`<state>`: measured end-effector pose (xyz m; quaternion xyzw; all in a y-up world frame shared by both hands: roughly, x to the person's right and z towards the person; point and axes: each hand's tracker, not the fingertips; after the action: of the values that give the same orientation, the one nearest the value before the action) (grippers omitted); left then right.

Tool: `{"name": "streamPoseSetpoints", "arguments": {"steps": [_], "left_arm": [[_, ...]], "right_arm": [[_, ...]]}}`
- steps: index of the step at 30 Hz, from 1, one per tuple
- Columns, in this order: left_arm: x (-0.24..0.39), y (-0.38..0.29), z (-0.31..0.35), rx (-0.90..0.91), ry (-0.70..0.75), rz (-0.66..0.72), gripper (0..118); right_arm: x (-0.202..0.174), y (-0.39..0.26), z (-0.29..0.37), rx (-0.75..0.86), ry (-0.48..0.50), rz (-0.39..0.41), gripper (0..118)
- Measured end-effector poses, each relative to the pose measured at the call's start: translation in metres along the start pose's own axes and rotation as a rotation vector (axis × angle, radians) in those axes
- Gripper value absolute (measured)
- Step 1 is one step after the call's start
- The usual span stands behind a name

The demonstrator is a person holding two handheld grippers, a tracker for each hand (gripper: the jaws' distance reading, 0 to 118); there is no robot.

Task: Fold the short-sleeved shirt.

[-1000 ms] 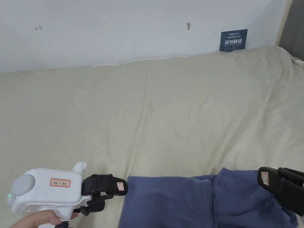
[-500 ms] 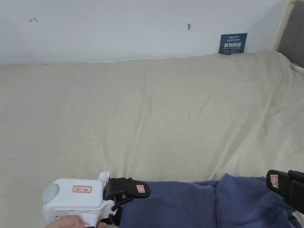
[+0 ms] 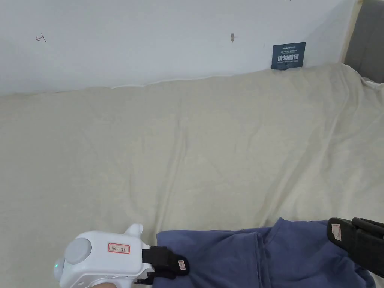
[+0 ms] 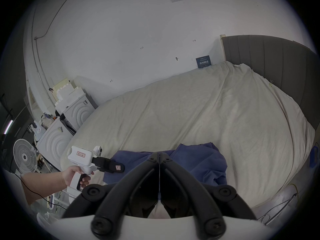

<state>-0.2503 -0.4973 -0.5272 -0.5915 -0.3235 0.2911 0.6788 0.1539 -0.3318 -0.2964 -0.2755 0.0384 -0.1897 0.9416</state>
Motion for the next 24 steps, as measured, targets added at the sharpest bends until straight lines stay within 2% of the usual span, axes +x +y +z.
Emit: {"name": "streamPoseSetpoints", "arguments": {"steps": [5, 7, 8, 9, 11, 12, 16, 19, 21, 24], "left_arm": [[0.042, -0.004, 0.023, 0.059, 0.137, -0.153, 12], [0.053, 0.000, 0.040, 0.065, 0.249, -0.192, 12], [0.061, 0.001, 0.049, 0.074, 0.358, -0.236, 12], [0.067, 0.002, 0.063, 0.108, 0.548, -0.316, 12], [0.079, -0.002, 0.077, 0.153, 0.825, -0.455, 12], [0.084, -0.004, 0.081, 0.165, 0.854, -0.481, 12], [0.108, -0.010, 0.082, 0.137, 0.848, -0.474, 12], [0.131, -0.011, 0.060, 0.130, 0.915, -0.541, 12], [0.150, -0.012, 0.036, 0.094, 0.824, -0.548, 12], [0.169, -0.012, -0.008, -0.020, 0.607, -0.396, 12]], "right_arm": [[0.004, 0.001, 0.006, 0.003, -0.001, -0.008, 1], [0.007, 0.002, 0.007, 0.008, 0.004, -0.017, 1], [0.005, 0.003, 0.007, 0.009, 0.008, -0.029, 1], [0.004, 0.004, 0.008, 0.011, 0.016, -0.035, 1], [0.002, 0.004, 0.008, 0.020, 0.053, -0.039, 1], [0.000, 0.004, 0.008, 0.023, 0.056, -0.037, 1], [-0.004, 0.001, 0.006, 0.025, 0.083, -0.041, 1], [-0.005, -0.001, 0.007, 0.023, 0.102, -0.048, 1], [-0.004, -0.003, 0.010, 0.031, 0.103, -0.046, 1], [0.005, -0.003, 0.016, 0.041, 0.104, -0.062, 1]]}}
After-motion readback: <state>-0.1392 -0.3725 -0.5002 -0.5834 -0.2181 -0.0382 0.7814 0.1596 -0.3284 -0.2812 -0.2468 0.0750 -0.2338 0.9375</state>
